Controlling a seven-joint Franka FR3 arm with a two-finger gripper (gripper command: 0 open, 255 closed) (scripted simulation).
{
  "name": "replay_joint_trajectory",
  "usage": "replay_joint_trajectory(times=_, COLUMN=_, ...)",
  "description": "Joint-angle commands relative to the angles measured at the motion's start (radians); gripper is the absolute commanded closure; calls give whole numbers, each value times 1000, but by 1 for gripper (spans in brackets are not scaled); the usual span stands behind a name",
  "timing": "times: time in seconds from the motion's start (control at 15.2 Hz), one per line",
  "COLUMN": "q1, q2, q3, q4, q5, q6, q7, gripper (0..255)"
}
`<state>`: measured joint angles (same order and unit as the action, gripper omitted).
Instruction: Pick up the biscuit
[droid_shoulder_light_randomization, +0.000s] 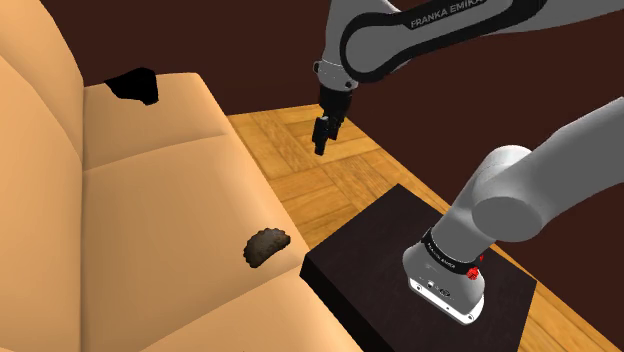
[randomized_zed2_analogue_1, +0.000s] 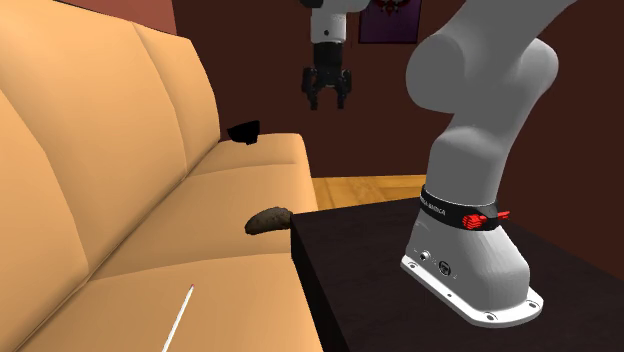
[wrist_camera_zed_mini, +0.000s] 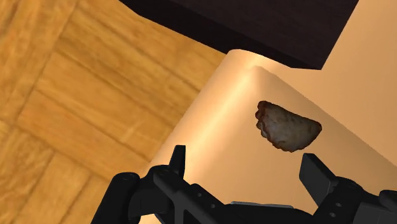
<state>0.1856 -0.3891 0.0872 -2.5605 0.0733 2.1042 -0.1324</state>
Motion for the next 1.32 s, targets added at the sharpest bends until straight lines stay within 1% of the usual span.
replay_joint_trajectory(times=0.0, q1=17, q2=73, q3=19, q4=7, q5=-14, q6=56, q7=-22, gripper=0)
replay_joint_trajectory(times=0.33, q1=53, q2=244, q3=70, q4=16, q5=-65, q6=189, q7=-53, gripper=0)
replay_joint_trajectory(times=0.59, q1=79, q2=388, q3=106, q4=37, q5=-137, q6=286, q7=-55, gripper=0)
replay_joint_trajectory(times=0.92, q1=122, q2=575, q3=127, q4=80, q5=-271, q6=389, q7=-25, gripper=0)
replay_joint_trajectory(times=1.25, q1=197, q2=763, q3=107, q4=143, q5=-429, q6=467, q7=23, gripper=0)
